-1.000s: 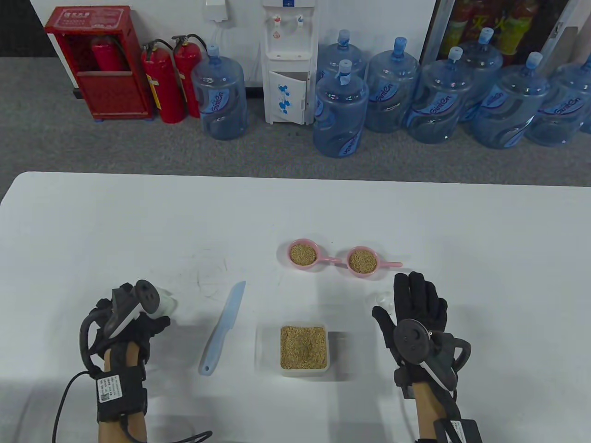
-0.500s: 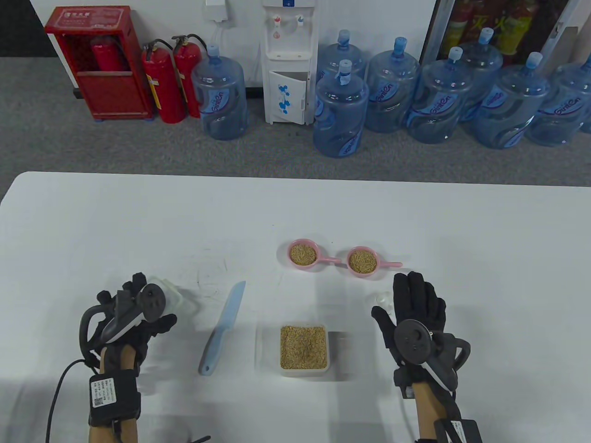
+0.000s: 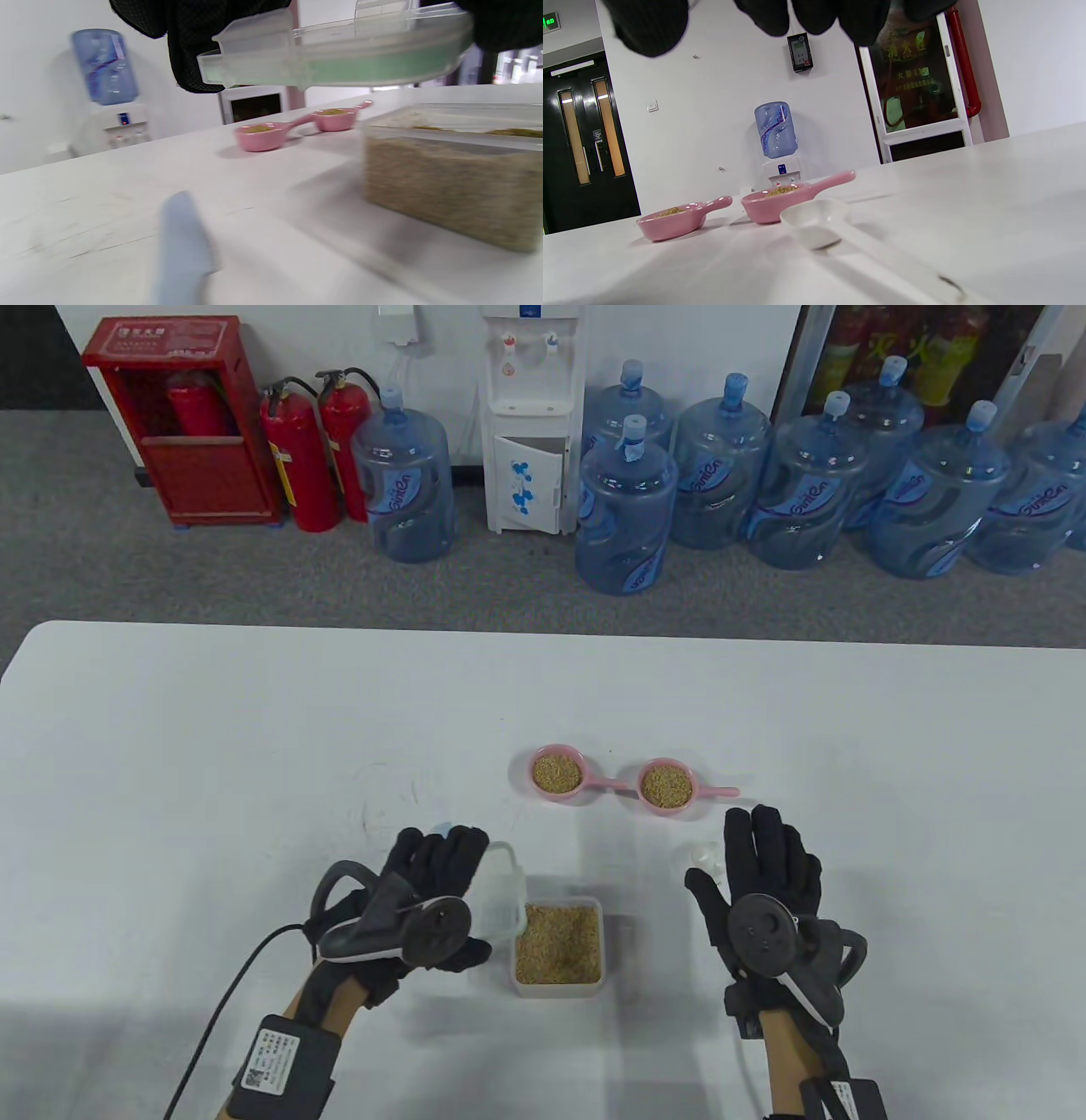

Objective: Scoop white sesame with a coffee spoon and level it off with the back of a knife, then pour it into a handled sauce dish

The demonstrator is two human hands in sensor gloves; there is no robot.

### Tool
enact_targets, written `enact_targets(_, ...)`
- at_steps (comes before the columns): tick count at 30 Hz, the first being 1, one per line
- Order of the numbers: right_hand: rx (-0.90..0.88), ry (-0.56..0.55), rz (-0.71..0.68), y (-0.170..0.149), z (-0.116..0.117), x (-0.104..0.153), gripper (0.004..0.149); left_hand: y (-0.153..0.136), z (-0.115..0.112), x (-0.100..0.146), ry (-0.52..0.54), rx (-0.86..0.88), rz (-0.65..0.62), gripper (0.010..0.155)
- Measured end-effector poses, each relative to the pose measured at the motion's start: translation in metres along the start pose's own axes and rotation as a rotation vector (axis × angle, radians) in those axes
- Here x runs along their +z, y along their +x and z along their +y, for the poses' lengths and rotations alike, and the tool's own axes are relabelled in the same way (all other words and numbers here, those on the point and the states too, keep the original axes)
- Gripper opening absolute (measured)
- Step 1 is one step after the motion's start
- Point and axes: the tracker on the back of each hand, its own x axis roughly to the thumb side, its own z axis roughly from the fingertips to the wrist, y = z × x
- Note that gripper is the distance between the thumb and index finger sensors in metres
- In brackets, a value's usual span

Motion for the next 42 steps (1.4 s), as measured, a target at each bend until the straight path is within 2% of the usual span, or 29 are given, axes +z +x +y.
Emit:
enact_targets(6, -0.009, 0.004, -0.008, 0.000, 0.000, 0.000, 0.079, 0.042, -0.007, -0.026, -0.041, -0.022, -0.104, 0.116)
enact_targets(11, -0.024, -0.002, -0.007, 0.000, -0.001, 0.000, 0.079, 0.058, -0.013, -0.035, -0.065, -0.042, -0.132, 0.115)
enact_targets(20, -0.030, 0.004, -0.004, -0.001, -0.001, 0.000, 0.078, 0.065, -0.013, -0.039, -0.080, -0.062, -0.142, 0.115)
enact_targets(29, -0.028, 0.008, -0.007, -0.001, -0.002, 0.000, 0.077, 0.064, -0.015, -0.040, -0.126, -0.026, -0.128, 0.113)
enact_targets(33, -0.027, 0.014, -0.013, 0.000, -0.001, 0.000, 0.077, 0.060, -0.018, -0.038, -0.115, 0.018, -0.116, 0.112)
enact_targets(39, -0.027, 0.021, -0.065, 0.009, -0.002, 0.003, 0.078, 0.058, -0.019, -0.035, -0.163, 0.043, -0.083, 0.108)
enact_targets(42, -0.032, 0.042, -0.132, 0.021, 0.000, 0.006, 0.078, 0.053, -0.015, -0.025, -0.123, 0.091, -0.053, 0.103)
